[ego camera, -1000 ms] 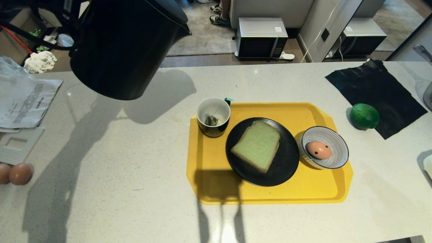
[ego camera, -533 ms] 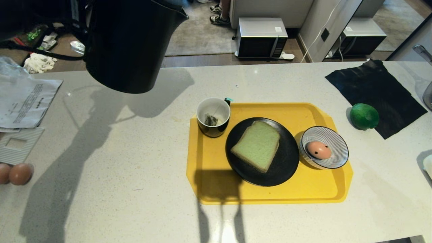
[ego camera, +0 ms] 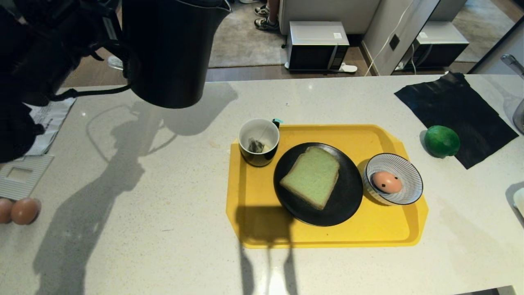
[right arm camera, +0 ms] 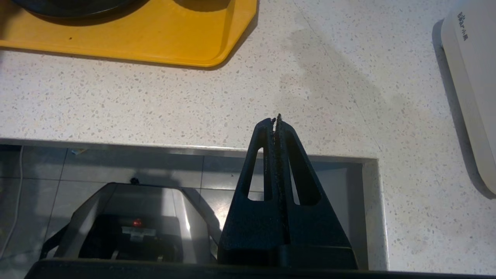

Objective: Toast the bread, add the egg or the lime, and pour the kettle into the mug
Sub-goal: Put the kettle back

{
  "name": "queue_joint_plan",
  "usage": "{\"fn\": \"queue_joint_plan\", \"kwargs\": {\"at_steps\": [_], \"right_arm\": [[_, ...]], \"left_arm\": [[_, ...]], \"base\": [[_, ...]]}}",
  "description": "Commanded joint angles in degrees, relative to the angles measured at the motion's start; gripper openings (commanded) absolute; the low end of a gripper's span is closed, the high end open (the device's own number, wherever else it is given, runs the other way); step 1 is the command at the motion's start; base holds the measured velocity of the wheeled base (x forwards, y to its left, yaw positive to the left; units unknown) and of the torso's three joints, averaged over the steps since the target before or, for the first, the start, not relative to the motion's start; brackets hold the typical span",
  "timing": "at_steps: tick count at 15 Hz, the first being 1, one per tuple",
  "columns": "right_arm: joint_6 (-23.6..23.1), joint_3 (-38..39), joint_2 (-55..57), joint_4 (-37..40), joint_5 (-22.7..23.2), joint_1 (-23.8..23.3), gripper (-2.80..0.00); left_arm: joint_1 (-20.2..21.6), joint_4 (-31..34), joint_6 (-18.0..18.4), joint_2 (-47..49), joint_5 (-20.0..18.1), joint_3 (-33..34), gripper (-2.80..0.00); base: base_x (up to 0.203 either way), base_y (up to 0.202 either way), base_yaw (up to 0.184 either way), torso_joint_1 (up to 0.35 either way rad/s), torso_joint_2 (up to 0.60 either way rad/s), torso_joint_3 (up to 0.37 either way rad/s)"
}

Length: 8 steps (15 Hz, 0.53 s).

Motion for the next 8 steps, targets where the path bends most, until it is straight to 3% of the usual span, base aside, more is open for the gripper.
{"fn": "queue_joint_plan", "kwargs": {"at_steps": [1, 8], "right_arm": [[0.0, 0.0, 0.0, 0.0, 0.0, 0.0, -2.8], [0.0, 0.0, 0.0, 0.0, 0.0, 0.0, -2.8]], "left_arm": [[0.3, -9.6, -0.1, 5.1, 0.4, 1.1, -2.8], [0.3, -26.0, -0.3, 12.3, 1.6, 4.5, -2.8]], "base": [[0.0, 0.0, 0.0, 0.0, 0.0, 0.0], [0.0, 0.0, 0.0, 0.0, 0.0, 0.0]]}}
